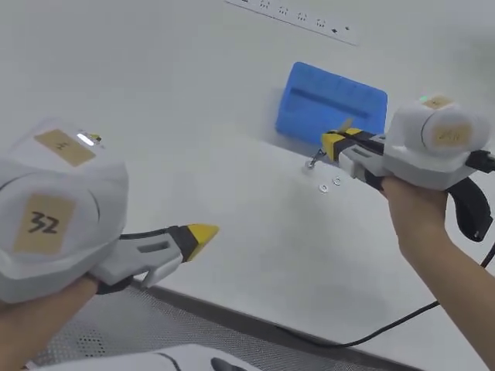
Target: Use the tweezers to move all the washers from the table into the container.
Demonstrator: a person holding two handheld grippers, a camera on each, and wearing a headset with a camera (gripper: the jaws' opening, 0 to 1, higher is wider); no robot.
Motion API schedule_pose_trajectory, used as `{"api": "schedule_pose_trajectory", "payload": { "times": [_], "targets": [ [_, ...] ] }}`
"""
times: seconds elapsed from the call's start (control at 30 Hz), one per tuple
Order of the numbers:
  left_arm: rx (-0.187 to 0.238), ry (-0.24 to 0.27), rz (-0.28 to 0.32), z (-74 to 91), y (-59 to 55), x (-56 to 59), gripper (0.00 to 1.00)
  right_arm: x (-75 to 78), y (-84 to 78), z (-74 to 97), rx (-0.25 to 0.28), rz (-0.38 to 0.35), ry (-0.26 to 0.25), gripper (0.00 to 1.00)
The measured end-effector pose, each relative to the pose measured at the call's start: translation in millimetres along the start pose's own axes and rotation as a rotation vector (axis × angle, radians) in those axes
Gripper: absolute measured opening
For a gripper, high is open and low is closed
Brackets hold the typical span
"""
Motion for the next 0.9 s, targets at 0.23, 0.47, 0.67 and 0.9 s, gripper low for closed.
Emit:
{"api": "schedule_pose_trajectory", "payload": {
  "times": [0.23,0.47,0.67,0.9],
  "targets": [
    [-0.001,-0.001,-0.001,1.9,0.2,0.3,0.98,-1.3,13.7,13.5,0.039,-0.035,0.004,0.0],
    [-0.001,-0.003,0.0,3.0,1.2,1.3,0.97,-3.9,32.1,27.0,0.085,-0.035,0.016,0.0],
    [0.001,-0.008,-0.005,2.6,3.4,3.3,0.97,-2.7,39.9,31.3,0.111,-0.033,0.015,0.0],
    [0.003,-0.008,-0.012,1.7,5.2,2.1,0.97,-0.1,44.7,30.3,0.122,-0.025,0.006,0.0]
  ]
}}
Point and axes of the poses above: the centre of the closed fingertips' face, and the gripper's own axes: z roughly backward along the fingers, x roughly to its right, y roughly out of its top, the point moved 7 cm from there along z, roughly backward along the fingers, and after that the axes turned 7 degrees about -z, right-handed, at the moved point
